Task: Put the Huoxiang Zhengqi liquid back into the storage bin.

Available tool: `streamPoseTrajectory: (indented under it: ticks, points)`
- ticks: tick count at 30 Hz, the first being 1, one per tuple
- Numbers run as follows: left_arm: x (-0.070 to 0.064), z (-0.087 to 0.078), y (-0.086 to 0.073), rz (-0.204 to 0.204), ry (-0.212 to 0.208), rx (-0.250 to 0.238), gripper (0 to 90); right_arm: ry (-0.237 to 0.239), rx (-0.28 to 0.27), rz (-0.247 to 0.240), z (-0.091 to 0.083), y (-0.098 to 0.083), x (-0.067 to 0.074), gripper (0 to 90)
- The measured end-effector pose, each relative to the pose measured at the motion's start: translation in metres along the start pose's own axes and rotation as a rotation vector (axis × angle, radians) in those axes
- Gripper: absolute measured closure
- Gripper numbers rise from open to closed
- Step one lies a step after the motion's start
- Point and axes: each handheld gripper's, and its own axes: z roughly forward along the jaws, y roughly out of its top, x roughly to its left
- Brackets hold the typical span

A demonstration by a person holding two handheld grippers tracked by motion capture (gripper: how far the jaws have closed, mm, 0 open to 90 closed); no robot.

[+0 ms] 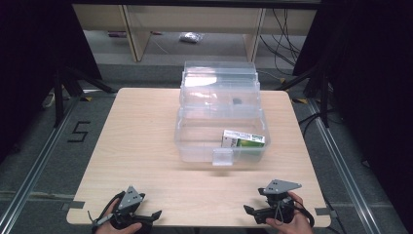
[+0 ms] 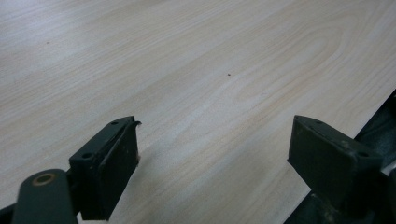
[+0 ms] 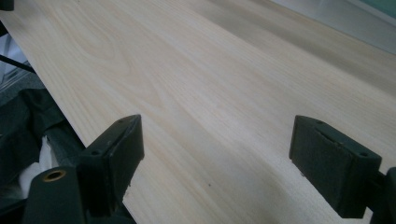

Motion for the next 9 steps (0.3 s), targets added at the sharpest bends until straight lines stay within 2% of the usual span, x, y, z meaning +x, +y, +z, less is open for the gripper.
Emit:
streamPoseTrajectory:
  ticks: [5,7,8,9]
  points:
    - [0.0003,-0.0009,0.0005,0.009,0.001,0.004,15.5,-0.005,-0.001,0.003,0.0003,-0.0014,-0.0009,18.7]
    - [-0.0004,-0.0001,0.0004,-0.006,0.003,-0.006,15.5,-0.004,0.012,0.018,0.0008,-0.0018,-0.0008,18.7]
    - [0.0013,-0.0015,0.0007,0.02,0.002,0.014,15.5,-0.004,0.012,0.018,0.0008,-0.0018,-0.0008,18.7]
    - [0.001,-0.0013,0.0008,0.017,0.002,0.011,15.5,-0.001,0.004,0.005,0.0016,-0.0018,-0.0015,18.7]
